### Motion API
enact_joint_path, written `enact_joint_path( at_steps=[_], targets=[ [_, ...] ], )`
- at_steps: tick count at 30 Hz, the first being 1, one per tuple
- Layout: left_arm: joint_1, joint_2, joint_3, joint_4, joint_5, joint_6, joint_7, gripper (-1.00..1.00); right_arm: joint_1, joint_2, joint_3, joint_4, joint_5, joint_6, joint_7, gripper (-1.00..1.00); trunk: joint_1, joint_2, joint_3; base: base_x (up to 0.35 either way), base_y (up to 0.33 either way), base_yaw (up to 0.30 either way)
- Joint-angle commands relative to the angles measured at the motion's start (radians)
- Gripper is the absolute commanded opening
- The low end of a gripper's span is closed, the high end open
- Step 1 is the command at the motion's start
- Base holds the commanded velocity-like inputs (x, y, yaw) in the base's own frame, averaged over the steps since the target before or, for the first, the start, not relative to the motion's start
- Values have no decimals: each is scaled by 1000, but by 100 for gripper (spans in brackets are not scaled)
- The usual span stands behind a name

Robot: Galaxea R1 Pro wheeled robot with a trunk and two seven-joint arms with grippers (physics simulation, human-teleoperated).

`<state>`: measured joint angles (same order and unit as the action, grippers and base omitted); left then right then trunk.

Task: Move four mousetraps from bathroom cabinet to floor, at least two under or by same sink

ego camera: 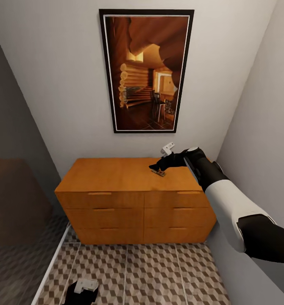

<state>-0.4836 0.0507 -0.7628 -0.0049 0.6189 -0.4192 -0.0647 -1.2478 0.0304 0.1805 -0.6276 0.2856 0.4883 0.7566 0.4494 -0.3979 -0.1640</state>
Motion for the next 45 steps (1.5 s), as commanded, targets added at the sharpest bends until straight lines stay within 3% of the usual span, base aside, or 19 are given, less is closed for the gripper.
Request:
enact_joint_path(
  at_steps=[1, 6, 8, 14, 17, 26, 45],
  targets=[
    [4, 0, -4, 7, 10, -2, -7, 100, -1, 0, -1, -1, 9, 2, 6, 100, 1, -2, -2, 6, 4, 0],
    [46, 0, -5, 33, 10, -7, -7, 100, -1, 0, -1, 0, 9, 1, 6, 100, 1, -2, -2, 3, 2, 0],
    [86, 1, -5, 40, 9, -26, -7, 100, -1, 0, -1, 0, 9, 0, 7, 100, 1, -2, -2, 1, 0, 0],
    [217, 13, -6, 45, 5, -158, -5, 100, 0, -1, -2, 0, 9, 0, 9, 100, 1, -2, -2, 0, 0, 0],
    [243, 17, -6, 46, 4, -181, -5, 100, 0, -1, -2, 0, 9, 0, 9, 100, 1, -2, -2, 0, 0, 0],
    [271, 20, -6, 46, 4, -203, -2, 100, 2, -2, -3, 0, 9, -1, 10, 100, 1, -2, -2, 74, -30, 0],
    [273, 19, -6, 46, 4, -204, 2, 100, 25, -2, -3, 11, 9, -27, 9, 100, 1, -2, -2, 290, -120, 0]
  ],
)
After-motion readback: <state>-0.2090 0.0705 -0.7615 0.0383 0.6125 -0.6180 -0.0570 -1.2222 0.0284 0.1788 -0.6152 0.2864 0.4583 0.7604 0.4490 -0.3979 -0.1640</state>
